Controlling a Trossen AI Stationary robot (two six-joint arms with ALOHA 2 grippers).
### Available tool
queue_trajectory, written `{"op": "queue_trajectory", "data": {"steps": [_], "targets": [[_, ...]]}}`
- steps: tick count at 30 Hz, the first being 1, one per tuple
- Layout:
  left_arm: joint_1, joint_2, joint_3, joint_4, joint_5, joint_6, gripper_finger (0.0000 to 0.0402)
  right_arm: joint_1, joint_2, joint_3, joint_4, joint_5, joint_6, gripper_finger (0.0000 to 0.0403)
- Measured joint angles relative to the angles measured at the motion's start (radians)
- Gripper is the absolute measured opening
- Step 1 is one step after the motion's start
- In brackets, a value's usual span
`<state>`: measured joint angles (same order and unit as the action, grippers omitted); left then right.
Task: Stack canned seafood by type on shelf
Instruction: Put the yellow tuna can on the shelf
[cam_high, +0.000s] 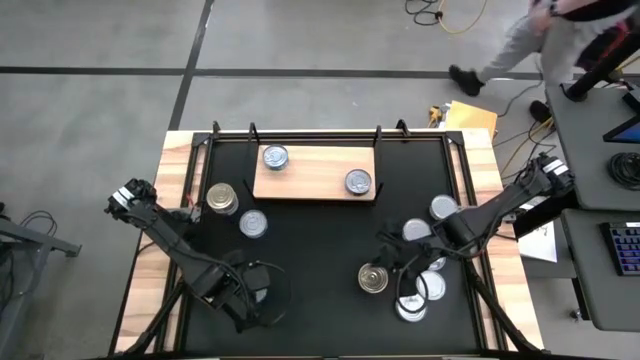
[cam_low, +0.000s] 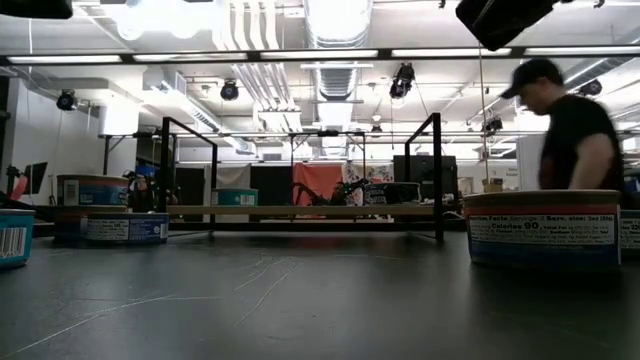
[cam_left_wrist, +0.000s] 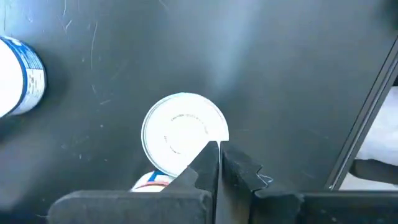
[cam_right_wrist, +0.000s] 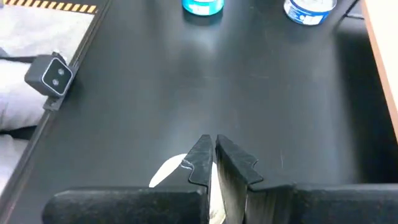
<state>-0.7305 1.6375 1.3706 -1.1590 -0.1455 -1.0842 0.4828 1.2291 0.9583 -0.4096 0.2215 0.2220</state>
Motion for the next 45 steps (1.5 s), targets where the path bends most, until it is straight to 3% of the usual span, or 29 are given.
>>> {"op": "queue_trajectory", "data": {"steps": [4,11,26,33,45], "targets": [[-0.016,0.008,-0.044,0.058,-0.036,0.014,0.0,0.0,0.012,-0.061,0.098,0.034,-0.063,0.0013],[-0.028,0.048,-0.13,0.14,0.006,0.001,0.0,-0.003,0.027,-0.137,0.276,0.043,-0.115,0.0013],[-0.022,0.128,-0.186,0.217,-0.046,0.004,0.0,-0.003,0.031,-0.146,0.32,0.043,-0.111,0.0013],[-0.016,0.169,-0.189,0.248,-0.056,0.044,0.0,-0.003,0.031,-0.151,0.319,0.043,-0.109,0.0013],[0.046,0.18,-0.196,0.422,-0.171,0.187,0.0,-0.003,0.031,-0.154,0.319,0.043,-0.099,0.0013]]}}
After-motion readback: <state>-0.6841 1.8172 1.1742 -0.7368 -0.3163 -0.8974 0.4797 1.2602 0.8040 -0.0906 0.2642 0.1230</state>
